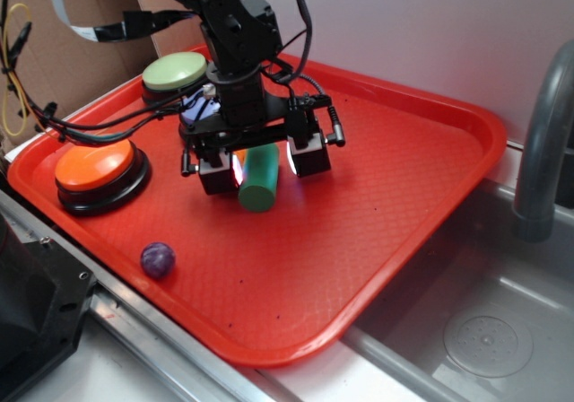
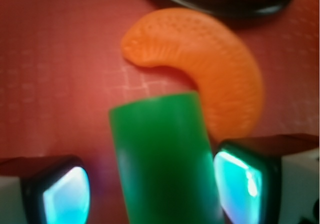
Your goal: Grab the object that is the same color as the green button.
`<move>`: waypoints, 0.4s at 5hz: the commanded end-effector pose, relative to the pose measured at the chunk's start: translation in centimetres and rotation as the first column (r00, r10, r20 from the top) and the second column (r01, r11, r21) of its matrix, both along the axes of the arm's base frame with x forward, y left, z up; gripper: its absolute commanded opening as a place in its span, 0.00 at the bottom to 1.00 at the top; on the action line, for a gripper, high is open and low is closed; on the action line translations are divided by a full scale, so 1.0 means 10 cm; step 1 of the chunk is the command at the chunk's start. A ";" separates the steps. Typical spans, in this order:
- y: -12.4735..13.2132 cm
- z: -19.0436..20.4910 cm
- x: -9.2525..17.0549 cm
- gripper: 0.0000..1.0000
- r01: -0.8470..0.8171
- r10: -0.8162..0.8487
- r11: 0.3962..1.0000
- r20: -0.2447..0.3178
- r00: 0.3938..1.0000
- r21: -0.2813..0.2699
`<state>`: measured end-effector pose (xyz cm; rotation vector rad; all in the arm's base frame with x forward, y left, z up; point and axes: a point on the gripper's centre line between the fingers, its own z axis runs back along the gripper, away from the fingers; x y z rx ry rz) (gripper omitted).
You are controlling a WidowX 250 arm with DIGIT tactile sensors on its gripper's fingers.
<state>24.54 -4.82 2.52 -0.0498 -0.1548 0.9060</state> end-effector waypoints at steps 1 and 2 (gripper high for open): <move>0.10 0.15 0.07 0.00 0.058 -0.059 0.998 0.018 0.998 0.028; 0.17 0.41 0.13 0.00 0.202 -0.202 0.978 -0.018 0.979 0.042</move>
